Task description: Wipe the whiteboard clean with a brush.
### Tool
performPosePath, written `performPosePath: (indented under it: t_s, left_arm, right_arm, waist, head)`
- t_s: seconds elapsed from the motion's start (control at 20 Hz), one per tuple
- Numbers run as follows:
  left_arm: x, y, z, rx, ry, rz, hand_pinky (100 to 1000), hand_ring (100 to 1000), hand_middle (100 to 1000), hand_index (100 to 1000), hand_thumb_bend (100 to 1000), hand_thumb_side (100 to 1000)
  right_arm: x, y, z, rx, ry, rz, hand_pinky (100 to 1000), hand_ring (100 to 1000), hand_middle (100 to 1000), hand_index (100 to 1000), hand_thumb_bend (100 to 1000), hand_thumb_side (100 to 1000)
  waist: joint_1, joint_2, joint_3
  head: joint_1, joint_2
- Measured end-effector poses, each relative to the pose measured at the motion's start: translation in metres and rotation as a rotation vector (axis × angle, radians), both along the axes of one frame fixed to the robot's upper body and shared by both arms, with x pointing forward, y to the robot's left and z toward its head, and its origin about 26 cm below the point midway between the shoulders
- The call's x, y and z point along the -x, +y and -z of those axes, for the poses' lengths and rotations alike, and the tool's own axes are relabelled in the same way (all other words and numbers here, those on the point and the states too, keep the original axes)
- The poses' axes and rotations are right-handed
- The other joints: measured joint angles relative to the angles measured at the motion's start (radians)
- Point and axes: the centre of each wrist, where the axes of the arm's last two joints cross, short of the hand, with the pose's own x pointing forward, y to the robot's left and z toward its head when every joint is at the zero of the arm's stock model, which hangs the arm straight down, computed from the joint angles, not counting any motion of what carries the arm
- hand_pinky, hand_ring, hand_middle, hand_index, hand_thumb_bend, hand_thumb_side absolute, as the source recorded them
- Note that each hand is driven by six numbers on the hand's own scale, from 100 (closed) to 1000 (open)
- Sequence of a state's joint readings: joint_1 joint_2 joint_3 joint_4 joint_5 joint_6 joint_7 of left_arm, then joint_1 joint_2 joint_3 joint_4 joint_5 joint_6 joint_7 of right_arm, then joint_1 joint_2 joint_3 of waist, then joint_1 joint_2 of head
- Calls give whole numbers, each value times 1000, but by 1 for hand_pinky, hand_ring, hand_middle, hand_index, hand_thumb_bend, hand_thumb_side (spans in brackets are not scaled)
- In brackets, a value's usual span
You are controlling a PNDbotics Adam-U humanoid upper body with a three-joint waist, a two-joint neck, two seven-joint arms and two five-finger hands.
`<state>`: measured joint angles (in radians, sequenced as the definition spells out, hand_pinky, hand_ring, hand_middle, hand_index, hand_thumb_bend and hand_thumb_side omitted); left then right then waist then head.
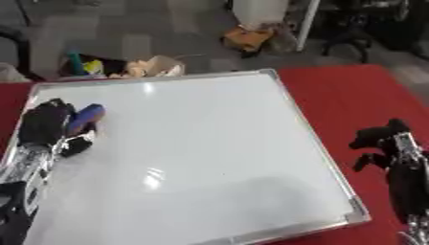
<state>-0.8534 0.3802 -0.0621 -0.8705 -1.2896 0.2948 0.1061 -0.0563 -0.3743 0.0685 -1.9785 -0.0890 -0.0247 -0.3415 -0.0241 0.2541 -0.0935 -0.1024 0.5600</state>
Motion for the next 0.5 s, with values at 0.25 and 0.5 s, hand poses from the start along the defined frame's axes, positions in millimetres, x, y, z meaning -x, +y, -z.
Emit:
performPosePath:
  t_s: [0.25,0.5]
  left_arm:
    - [2,10,0,27,1,-36,525,689,628,682,399,522]
    - [2,9,0,52,12,-19,495,672,606,678,383,524]
  right_arm:
    - [0,0,0,0,0,0,327,582,502,606,100,956]
    - [0,0,0,0,0,0,327,582,502,606,100,956]
  waist:
    - [-2,0,1]
    - [-3,0,1]
  head:
    - [-1,0]
    - [-1,0]
